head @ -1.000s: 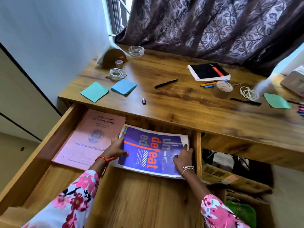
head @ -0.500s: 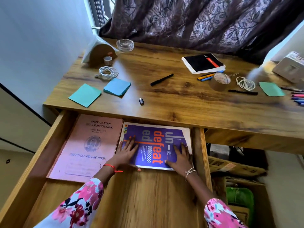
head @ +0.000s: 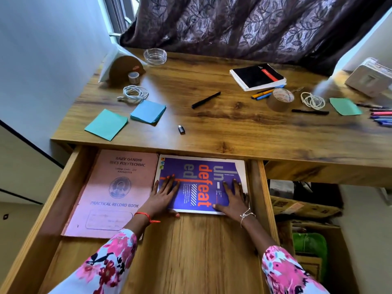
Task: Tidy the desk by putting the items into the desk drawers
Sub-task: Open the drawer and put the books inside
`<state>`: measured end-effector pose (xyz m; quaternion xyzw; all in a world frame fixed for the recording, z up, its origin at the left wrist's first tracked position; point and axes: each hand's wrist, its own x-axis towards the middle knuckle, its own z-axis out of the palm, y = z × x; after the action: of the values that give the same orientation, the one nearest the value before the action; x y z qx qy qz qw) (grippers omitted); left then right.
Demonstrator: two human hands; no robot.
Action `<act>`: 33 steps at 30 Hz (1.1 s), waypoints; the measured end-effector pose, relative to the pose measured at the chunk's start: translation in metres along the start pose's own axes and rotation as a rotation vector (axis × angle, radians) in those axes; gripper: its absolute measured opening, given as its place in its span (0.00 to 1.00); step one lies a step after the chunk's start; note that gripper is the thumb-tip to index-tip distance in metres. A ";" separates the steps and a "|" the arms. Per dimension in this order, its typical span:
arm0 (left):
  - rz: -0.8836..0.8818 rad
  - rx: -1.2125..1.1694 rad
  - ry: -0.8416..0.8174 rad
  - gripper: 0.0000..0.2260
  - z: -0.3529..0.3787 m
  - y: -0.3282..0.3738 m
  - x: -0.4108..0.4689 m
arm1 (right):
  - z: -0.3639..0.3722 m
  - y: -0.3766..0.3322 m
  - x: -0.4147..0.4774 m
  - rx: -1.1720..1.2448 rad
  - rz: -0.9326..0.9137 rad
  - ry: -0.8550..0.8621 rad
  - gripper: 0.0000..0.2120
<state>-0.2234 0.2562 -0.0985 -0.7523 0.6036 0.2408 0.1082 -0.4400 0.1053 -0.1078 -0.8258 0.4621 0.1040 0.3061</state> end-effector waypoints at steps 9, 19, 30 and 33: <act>0.017 -0.127 0.075 0.51 -0.011 0.016 -0.006 | -0.018 -0.005 -0.018 0.017 -0.086 0.061 0.43; 0.154 -0.215 0.460 0.33 -0.068 0.077 -0.002 | -0.080 0.009 -0.051 -0.028 -0.223 0.335 0.34; 0.111 -0.219 0.589 0.30 -0.118 0.210 0.039 | -0.176 0.117 -0.069 -0.088 -0.242 0.373 0.32; 0.094 -0.266 0.656 0.28 -0.132 0.252 0.050 | -0.207 0.153 -0.071 -0.111 -0.267 0.381 0.30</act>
<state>-0.4269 0.0914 0.0224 -0.7684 0.6037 0.0679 -0.2015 -0.6285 -0.0281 0.0255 -0.8998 0.3918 -0.0699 0.1787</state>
